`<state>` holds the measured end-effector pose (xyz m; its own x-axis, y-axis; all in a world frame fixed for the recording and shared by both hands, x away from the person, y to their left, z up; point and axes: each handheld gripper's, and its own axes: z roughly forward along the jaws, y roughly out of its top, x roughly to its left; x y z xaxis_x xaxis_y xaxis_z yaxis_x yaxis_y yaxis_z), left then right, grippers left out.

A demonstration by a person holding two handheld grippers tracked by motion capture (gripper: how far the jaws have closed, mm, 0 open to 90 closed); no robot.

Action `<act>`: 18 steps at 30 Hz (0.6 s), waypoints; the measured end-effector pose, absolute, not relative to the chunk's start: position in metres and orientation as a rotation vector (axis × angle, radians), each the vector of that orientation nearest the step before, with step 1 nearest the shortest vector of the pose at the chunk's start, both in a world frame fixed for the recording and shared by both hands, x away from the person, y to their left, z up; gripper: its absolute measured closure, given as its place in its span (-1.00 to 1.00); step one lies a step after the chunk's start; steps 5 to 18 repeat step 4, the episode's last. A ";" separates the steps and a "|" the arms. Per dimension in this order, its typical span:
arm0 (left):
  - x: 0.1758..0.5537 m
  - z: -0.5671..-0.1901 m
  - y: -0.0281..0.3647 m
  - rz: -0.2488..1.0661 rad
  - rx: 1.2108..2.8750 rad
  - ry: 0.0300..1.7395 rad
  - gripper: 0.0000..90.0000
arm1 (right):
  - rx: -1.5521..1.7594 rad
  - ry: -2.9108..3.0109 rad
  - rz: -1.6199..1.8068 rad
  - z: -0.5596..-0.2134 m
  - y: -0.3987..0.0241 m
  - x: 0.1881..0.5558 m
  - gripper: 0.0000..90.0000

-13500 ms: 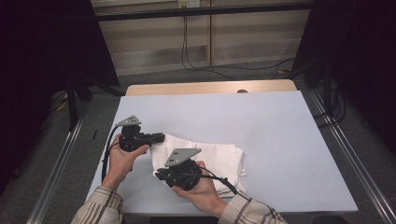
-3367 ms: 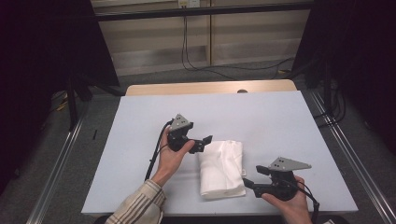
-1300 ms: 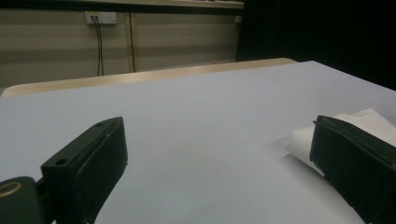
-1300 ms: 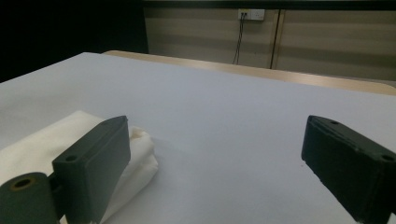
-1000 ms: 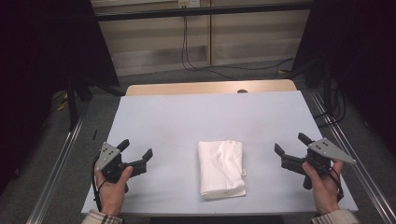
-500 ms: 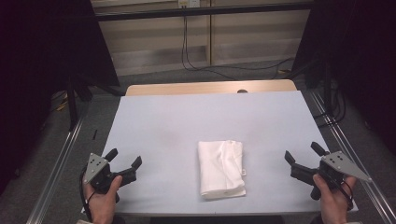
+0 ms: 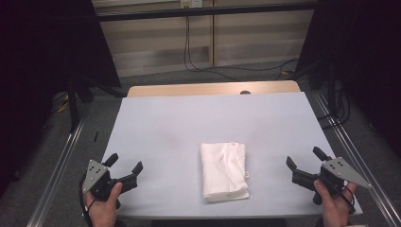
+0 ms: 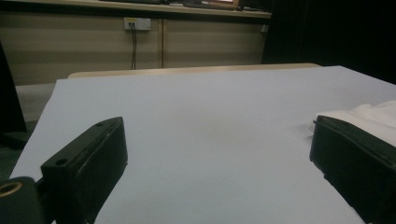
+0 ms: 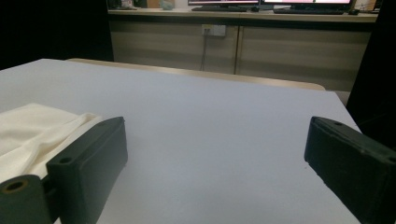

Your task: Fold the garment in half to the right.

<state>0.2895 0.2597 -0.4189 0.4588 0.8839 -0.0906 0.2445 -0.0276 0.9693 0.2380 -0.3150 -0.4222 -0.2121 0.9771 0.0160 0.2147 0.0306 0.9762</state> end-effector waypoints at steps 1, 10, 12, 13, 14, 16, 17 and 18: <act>0.290 -0.419 0.260 0.688 1.560 1.010 -0.91 | 1.260 1.534 1.253 -0.423 -0.316 0.239 -0.87; 0.290 -0.418 0.259 0.689 1.576 0.976 -0.91 | 1.278 1.528 1.263 -0.425 -0.318 0.241 -0.87; 0.290 -0.418 0.259 0.689 1.576 0.976 -0.91 | 1.278 1.528 1.263 -0.425 -0.318 0.241 -0.87; 0.290 -0.418 0.259 0.689 1.576 0.976 -0.91 | 1.278 1.528 1.263 -0.425 -0.318 0.241 -0.87; 0.290 -0.418 0.259 0.689 1.576 0.976 -0.91 | 1.278 1.528 1.263 -0.425 -0.318 0.241 -0.87; 0.290 -0.418 0.259 0.689 1.576 0.976 -0.91 | 1.278 1.528 1.263 -0.425 -0.318 0.241 -0.87; 0.290 -0.418 0.259 0.689 1.576 0.976 -0.91 | 1.278 1.528 1.263 -0.425 -0.318 0.241 -0.87; 0.290 -0.418 0.259 0.689 1.576 0.976 -0.91 | 1.278 1.528 1.263 -0.425 -0.318 0.241 -0.87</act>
